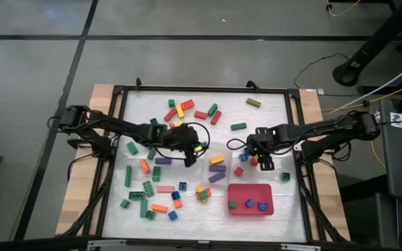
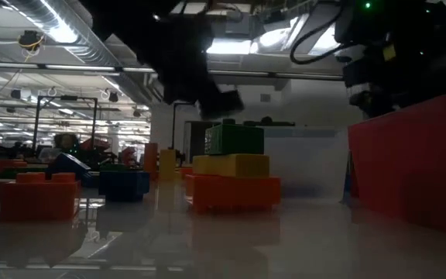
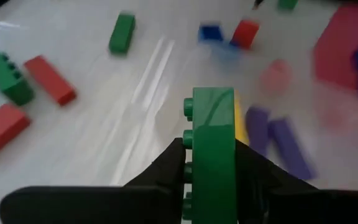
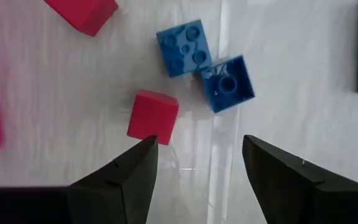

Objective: Sort blocks by size
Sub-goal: Put the green rectangular game piece into the transparent bin

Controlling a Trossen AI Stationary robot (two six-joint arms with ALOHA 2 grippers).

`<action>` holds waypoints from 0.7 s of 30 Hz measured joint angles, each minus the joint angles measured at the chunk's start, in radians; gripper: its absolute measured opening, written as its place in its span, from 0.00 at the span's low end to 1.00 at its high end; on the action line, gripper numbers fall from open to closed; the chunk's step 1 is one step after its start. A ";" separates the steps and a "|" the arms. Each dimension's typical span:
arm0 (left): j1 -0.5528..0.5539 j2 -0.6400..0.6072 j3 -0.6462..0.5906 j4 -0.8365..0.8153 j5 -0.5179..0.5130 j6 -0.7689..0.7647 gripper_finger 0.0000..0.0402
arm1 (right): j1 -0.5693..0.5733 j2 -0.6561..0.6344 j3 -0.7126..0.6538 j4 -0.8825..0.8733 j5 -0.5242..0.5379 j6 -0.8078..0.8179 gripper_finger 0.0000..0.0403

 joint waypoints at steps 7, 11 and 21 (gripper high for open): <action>-0.049 0.061 0.000 0.235 0.001 -0.051 0.22 | 0.000 0.000 -0.024 0.015 -0.026 0.164 0.58; -0.070 0.123 0.000 0.361 0.001 -0.058 0.22 | 0.000 0.000 -0.045 0.046 -0.033 0.236 0.58; -0.091 0.239 -0.001 0.446 0.002 -0.012 0.29 | 0.000 0.000 -0.076 0.098 -0.113 0.286 0.58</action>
